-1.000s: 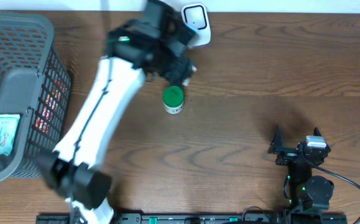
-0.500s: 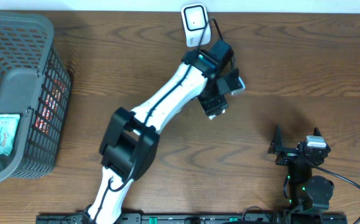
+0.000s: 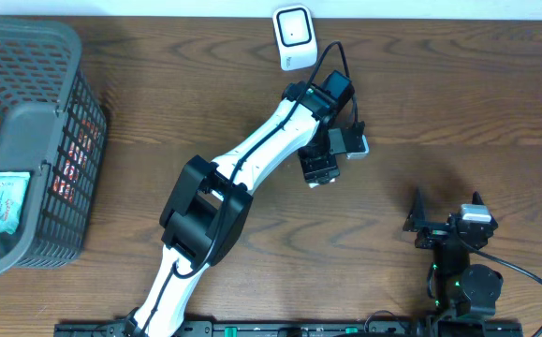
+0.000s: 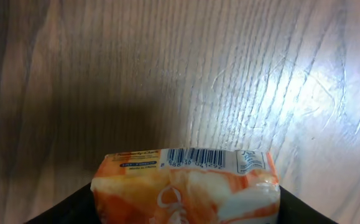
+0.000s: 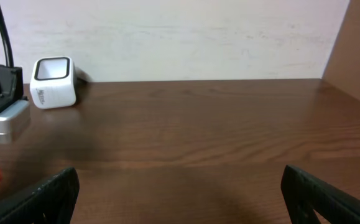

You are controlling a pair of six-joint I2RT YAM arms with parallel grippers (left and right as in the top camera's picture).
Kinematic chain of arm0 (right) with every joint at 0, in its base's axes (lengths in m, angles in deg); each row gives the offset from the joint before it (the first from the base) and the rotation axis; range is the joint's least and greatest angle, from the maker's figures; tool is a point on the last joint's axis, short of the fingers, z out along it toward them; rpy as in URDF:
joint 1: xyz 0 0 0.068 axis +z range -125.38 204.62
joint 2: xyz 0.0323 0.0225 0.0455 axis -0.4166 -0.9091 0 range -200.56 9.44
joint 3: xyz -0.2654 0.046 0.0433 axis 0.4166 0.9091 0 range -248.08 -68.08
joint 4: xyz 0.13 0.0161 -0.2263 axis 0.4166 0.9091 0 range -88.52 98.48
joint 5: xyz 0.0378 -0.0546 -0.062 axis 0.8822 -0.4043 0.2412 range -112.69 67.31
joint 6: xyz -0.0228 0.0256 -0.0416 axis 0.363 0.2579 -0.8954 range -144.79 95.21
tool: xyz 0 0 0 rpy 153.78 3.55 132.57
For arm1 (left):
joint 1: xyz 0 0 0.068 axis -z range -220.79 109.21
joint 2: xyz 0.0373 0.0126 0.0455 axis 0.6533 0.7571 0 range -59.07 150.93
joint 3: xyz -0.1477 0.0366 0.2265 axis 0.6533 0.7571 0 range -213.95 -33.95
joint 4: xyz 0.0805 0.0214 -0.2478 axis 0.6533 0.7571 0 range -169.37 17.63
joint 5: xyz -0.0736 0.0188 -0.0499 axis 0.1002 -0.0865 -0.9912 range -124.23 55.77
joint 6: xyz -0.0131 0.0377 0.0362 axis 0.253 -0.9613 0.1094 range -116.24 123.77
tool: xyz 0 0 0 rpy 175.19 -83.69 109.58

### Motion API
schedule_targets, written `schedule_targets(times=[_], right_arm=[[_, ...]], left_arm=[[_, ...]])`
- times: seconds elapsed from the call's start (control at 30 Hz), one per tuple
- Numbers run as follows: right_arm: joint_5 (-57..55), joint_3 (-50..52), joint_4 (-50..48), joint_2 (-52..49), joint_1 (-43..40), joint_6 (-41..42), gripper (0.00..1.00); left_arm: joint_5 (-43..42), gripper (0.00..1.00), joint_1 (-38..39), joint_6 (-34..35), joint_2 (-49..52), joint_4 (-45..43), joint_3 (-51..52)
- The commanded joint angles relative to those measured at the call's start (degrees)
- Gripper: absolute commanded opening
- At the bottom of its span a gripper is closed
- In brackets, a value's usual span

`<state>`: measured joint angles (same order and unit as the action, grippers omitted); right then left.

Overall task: Scan the item barcode
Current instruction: 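Hold the orange box's barcode under the scanner with the left gripper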

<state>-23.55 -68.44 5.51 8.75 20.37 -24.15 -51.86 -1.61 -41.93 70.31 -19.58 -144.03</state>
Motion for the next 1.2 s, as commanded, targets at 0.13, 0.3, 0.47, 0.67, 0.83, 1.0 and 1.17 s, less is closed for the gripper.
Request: schedule_targets(times=[0.13,0.3,0.47,0.67,0.83,1.0,1.17], right_arm=[[-0.1,0.0,0.2,0.4,0.2,0.2,0.99],[-0.1,0.0,0.2,0.4,0.2,0.2,0.99],[-0.1,0.0,0.2,0.4,0.2,0.2,0.99],[-0.1,0.0,0.2,0.4,0.2,0.2,0.99],[-0.1,0.0,0.2,0.4,0.2,0.2,0.99],[-0.1,0.0,0.2,0.4,0.2,0.2,0.99],[-0.1,0.0,0.2,0.4,0.2,0.2,0.99]], left_arm=[[0.9,0.69,-0.7,-8.0,0.1,-0.8,-0.1],[0.9,0.69,-2.0,-10.3,0.3,-2.0,0.0],[0.9,0.76,-3.5,-10.2,0.3,-1.8,0.0],[1.0,0.98,-3.9,-9.7,0.3,-0.7,0.0],[0.9,0.98,-2.1,-7.5,0.3,-0.4,0.0],[0.9,0.98,0.9,-1.2,0.3,-1.8,0.0],[0.9,0.56,3.4,7.3,0.3,-5.3,0.0]])
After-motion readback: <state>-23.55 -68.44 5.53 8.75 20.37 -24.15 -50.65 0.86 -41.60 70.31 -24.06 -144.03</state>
